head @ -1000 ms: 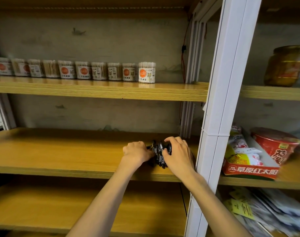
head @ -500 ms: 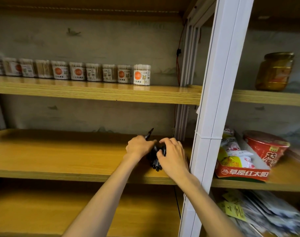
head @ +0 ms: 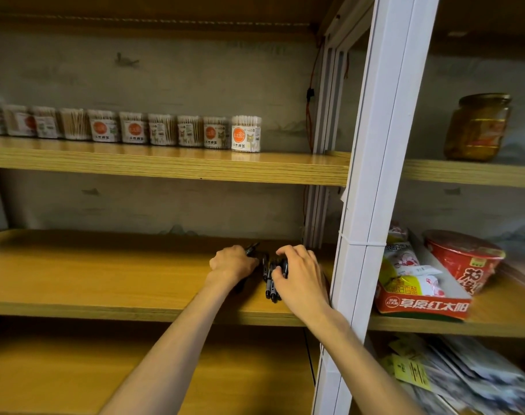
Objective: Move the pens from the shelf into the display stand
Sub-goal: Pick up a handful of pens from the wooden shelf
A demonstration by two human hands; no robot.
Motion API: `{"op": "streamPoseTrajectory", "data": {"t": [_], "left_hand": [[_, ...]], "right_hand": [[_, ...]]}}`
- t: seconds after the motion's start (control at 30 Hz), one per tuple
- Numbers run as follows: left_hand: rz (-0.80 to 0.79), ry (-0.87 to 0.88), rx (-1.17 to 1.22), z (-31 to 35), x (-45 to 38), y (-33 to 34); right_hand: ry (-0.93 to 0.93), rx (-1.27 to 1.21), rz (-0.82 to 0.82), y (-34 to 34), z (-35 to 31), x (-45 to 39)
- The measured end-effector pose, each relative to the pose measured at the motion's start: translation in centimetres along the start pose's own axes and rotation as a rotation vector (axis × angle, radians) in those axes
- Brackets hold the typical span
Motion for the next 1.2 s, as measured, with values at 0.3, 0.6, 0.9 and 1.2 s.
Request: {"op": "streamPoseTrajectory", "data": {"t": [0.3,0.6,0.9,1.2], "left_hand": [[-0.064,0.082,-0.159,0.2,-0.5,0.0],[-0.07,0.16,0.077,-0.7,-0.7,-1.0],[-0.126,0.097,0.121,-0.8,0.1,0.8],[0.071,0.057,0.002,-2.5,0.8,-1.2]], "right_hand": [[-0.005,-0.013,-0.009,0.4,0.2,0.4],[-0.003,-0.02,-0.017,-0.1,0.2,0.1],[-0.018,-0.007,0.0,-0.2,-0.3,0.1],[-0.008,0.003,-0.028,0.4,-0.2,0.3]]}}
Point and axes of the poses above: each hand's wrist, its own x-axis away from the middle knuckle, its own y-axis out of the palm, z = x × y, the point moved 10 cm from there along -x, towards the middle knuckle, and after that the axes turned 10 degrees about -x, right-handed, at the moved point
